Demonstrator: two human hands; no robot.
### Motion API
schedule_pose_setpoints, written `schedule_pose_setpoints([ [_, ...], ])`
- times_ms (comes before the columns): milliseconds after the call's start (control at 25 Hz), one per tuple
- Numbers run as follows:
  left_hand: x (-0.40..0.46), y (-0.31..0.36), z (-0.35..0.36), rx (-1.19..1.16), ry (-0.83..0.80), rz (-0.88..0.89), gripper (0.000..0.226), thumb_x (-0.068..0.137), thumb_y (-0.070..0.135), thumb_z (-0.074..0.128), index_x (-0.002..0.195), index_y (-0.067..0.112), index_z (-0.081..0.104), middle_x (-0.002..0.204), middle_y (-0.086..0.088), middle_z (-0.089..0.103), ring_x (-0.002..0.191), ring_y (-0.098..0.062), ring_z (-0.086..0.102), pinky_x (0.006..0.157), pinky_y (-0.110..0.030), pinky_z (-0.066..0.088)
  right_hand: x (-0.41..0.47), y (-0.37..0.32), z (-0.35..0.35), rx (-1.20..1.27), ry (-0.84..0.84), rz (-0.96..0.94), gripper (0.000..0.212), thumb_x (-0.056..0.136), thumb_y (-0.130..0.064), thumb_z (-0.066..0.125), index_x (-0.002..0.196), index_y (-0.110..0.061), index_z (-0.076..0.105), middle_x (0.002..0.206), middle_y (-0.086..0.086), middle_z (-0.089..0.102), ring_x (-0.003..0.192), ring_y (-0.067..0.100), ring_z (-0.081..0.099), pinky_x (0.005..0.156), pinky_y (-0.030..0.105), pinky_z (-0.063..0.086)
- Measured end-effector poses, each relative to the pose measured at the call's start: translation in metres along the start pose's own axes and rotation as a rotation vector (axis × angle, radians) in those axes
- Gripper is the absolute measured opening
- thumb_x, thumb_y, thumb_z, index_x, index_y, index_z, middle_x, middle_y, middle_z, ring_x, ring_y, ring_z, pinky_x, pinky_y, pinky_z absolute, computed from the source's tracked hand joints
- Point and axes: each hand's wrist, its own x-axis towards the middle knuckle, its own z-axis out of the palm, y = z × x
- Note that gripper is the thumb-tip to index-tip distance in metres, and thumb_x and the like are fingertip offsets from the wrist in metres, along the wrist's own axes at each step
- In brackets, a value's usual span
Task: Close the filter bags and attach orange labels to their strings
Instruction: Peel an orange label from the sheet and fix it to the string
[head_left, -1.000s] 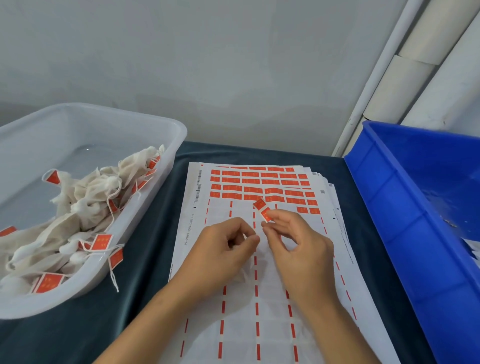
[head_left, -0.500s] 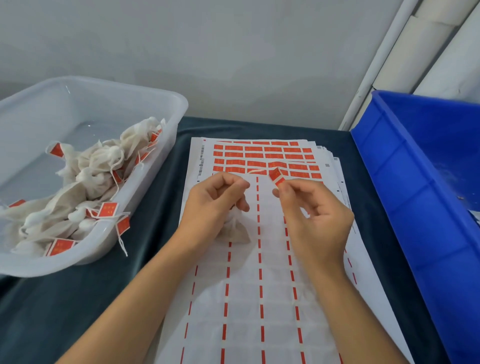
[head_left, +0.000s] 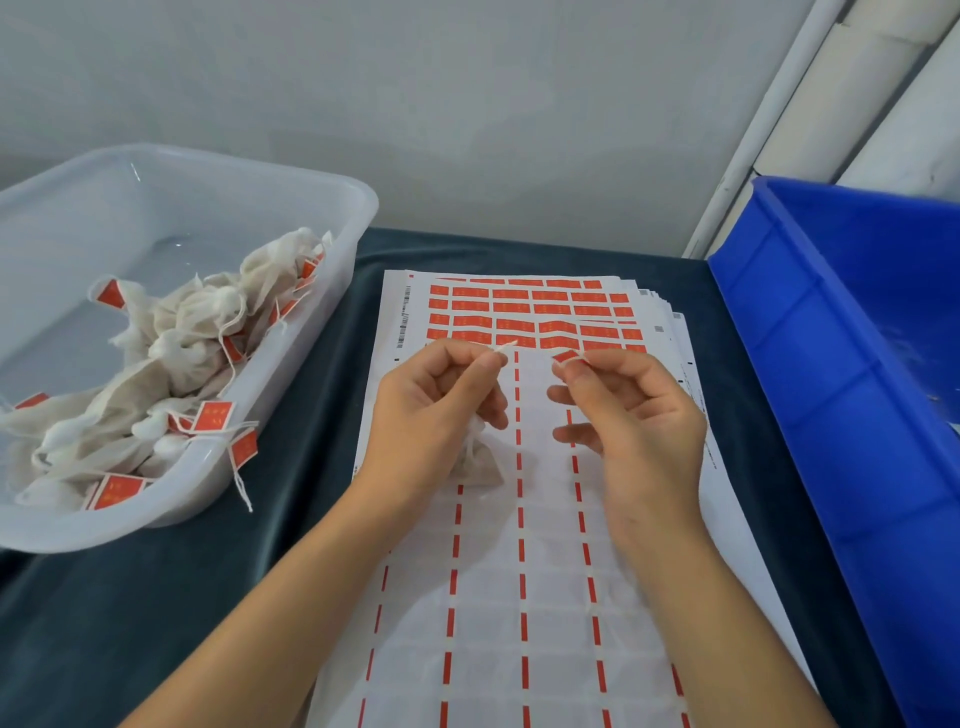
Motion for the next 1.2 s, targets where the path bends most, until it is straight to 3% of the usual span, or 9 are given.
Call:
schedule_pose_setpoints([
  [160,0.001,-0.002,0.001,-0.007,0.017,-0.011,0.015,0.1,0.028,0.066,0.09,0.021,0.075,0.072,0.003,0.073,0.062,-0.013,0.069,0.068,-0.016,0.056,0.002,-0.005,-0.002,0.168,-0.049,0.119,0.027,0.083,-0.04,0.078,0.106,-0.026,0.074,0.11,-0.002,0.078,0.096,0.021,0.077,0.067,0.028,0.06],
  [360,-0.002,-0.005,0.003,0.107,0.016,0.04,0.014,0.101,0.029,0.066,0.093,0.023,0.074,0.074,0.006,0.074,0.066,-0.011,0.071,0.063,-0.012,0.053,-0.002,-0.006,0.0,0.167,-0.239,0.109,0.017,0.081,-0.044,0.077,0.096,-0.035,0.075,0.116,-0.004,0.076,0.104,0.019,0.073,0.073,0.03,0.06],
  [560,-0.003,-0.003,0.002,0.089,0.0,0.069,0.014,0.102,0.028,0.066,0.093,0.022,0.075,0.076,0.003,0.074,0.065,-0.016,0.071,0.062,-0.018,0.056,-0.006,-0.011,-0.004,0.172,-0.488,-0.029,0.012,0.085,-0.046,0.08,0.09,-0.036,0.074,0.127,-0.001,0.071,0.124,0.026,0.063,0.1,0.038,0.054],
  [680,-0.005,-0.003,0.0,0.067,-0.029,0.083,0.013,0.102,0.026,0.065,0.096,0.023,0.076,0.078,-0.002,0.076,0.068,-0.024,0.073,0.061,-0.032,0.062,-0.009,-0.012,-0.002,0.066,-0.579,-0.143,0.004,0.089,-0.031,0.075,0.092,-0.032,0.074,0.132,-0.005,0.071,0.133,0.021,0.059,0.111,0.033,0.047],
  [760,-0.004,-0.003,-0.002,0.073,-0.037,0.088,0.01,0.102,0.024,0.066,0.1,0.022,0.075,0.081,-0.005,0.077,0.072,-0.031,0.075,0.067,-0.047,0.064,-0.011,-0.01,0.0,0.008,-0.576,-0.164,0.008,0.088,-0.03,0.073,0.092,-0.036,0.074,0.133,-0.01,0.07,0.138,0.015,0.055,0.117,0.036,0.041],
  [800,-0.004,-0.004,-0.002,0.078,-0.04,0.096,0.01,0.102,0.024,0.066,0.1,0.02,0.075,0.081,-0.005,0.078,0.072,-0.031,0.076,0.068,-0.048,0.064,-0.011,-0.009,0.0,0.003,-0.571,-0.159,0.007,0.087,-0.03,0.073,0.091,-0.036,0.074,0.134,-0.012,0.07,0.14,0.012,0.053,0.118,0.038,0.039],
  [880,-0.005,-0.003,-0.002,0.078,-0.048,0.111,0.01,0.102,0.023,0.067,0.098,0.017,0.075,0.08,-0.003,0.078,0.07,-0.027,0.076,0.065,-0.04,0.065,-0.011,-0.008,0.001,0.017,-0.551,-0.143,0.006,0.088,-0.026,0.075,0.093,-0.025,0.073,0.134,-0.012,0.07,0.14,0.01,0.052,0.119,0.037,0.041],
  [1000,-0.005,-0.003,-0.001,0.077,-0.064,0.103,0.011,0.102,0.021,0.068,0.097,0.017,0.076,0.073,-0.001,0.076,0.06,-0.018,0.071,0.057,-0.022,0.057,-0.01,-0.006,0.0,0.032,-0.488,-0.142,0.007,0.091,-0.011,0.075,0.097,-0.01,0.07,0.128,-0.009,0.073,0.131,0.011,0.061,0.108,0.026,0.049],
  [1200,-0.009,-0.001,0.001,0.117,-0.089,0.096,0.008,0.097,0.028,0.071,0.095,0.022,0.077,0.065,0.003,0.073,0.053,-0.007,0.067,0.049,-0.012,0.048,-0.006,-0.003,-0.002,0.058,-0.355,-0.15,0.008,0.091,-0.007,0.073,0.099,-0.007,0.07,0.117,0.0,0.078,0.115,0.018,0.072,0.092,0.021,0.056],
])
